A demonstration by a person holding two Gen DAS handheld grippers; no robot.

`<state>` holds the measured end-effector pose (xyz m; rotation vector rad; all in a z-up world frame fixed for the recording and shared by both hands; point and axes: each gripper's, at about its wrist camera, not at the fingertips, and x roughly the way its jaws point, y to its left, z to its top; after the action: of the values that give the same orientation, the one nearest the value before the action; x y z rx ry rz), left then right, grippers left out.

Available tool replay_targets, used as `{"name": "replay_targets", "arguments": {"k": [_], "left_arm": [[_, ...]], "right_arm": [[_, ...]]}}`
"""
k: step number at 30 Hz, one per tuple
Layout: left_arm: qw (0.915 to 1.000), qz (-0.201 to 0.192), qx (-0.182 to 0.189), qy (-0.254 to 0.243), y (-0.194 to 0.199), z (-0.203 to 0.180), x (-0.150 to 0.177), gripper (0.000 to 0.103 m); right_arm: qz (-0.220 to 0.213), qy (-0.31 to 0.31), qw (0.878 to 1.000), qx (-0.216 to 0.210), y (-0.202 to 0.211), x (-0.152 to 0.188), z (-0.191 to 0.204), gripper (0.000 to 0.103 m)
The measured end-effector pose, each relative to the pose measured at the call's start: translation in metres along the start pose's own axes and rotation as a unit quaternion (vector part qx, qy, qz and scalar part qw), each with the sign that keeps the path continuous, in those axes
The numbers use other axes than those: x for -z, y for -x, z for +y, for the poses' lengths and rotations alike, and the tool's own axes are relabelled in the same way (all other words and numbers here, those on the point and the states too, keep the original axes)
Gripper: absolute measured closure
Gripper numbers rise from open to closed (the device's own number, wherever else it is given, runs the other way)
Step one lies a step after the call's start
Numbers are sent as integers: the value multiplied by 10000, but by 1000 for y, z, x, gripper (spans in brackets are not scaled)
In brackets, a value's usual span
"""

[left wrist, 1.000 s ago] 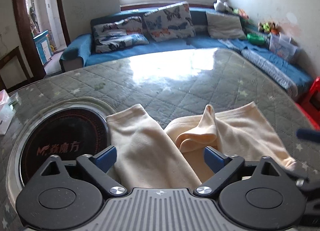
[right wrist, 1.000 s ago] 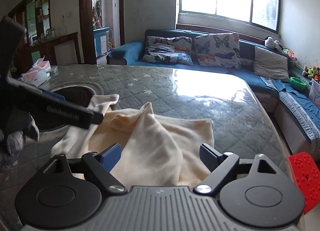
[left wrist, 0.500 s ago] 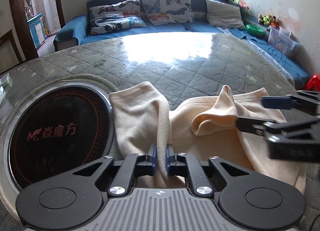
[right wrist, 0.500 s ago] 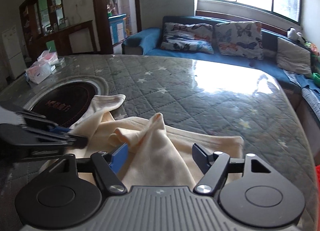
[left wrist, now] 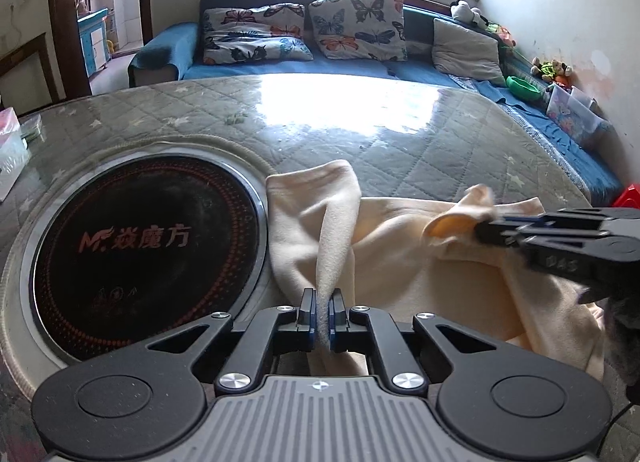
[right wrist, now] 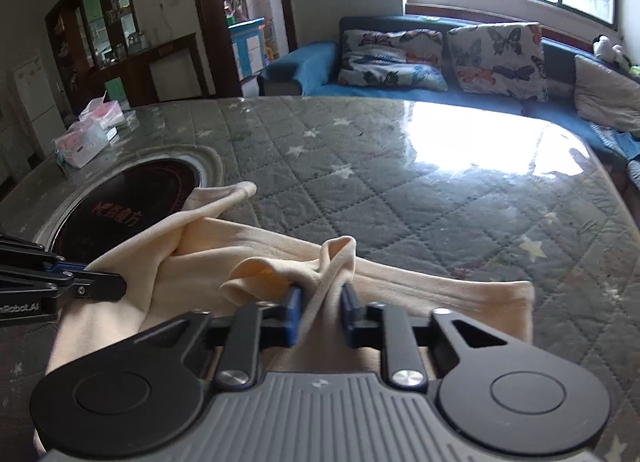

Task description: Fold clothes

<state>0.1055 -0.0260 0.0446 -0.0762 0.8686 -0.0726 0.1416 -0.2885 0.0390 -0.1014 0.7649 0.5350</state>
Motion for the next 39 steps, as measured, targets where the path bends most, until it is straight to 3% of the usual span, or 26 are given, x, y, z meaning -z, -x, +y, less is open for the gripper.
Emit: {"name": "replay_targets", "arguments": {"k": [7, 12, 14, 16, 19, 21, 24, 27, 32, 34, 39], "left_arm": [[10000, 9, 21, -57, -2, 0, 0, 93], [9998, -26, 17, -190, -2, -5, -3, 91], [9997, -53, 5, -252, -3, -9, -5, 86], [9995, -82, -7, -315, -3, -12, -7, 69], [9982, -205, -144, -552, -6, -21, -12, 62], [9979, -217, -151, -589, -6, -20, -10, 63], [9975, -236, -162, -643, -7, -19, -8, 89], [9971, -254, -173, -698, -7, -18, -6, 98], [9976, -512, -198, -423, 20, -1, -1, 99], [9976, -642, -190, -188, 38, 10, 5, 100], [9966, -759, -233, 232, 78, 38, 31, 100]], "right_arm": [[-590, -293, 9948, 773, 54, 11, -20, 92], [-867, -664, 9838, 1423, 107, 43, -38, 92], [-864, -819, 9792, 1644, 123, 61, -45, 92], [-790, -968, 9752, 1824, 133, 78, -51, 92], [-590, -1263, 9688, 2051, 144, 102, -61, 92], [-511, -1357, 9659, 2145, 148, 112, -65, 92], [-414, -1464, 9619, 2272, 154, 123, -70, 91], [-317, -1570, 9575, 2398, 160, 135, -75, 87], [-383, -1427, 9523, 2671, 164, 131, -67, 77], [-411, -1369, 9515, 2723, 165, 130, -65, 65], [-462, -1222, 9544, 2685, 167, 129, -56, 63]]}}
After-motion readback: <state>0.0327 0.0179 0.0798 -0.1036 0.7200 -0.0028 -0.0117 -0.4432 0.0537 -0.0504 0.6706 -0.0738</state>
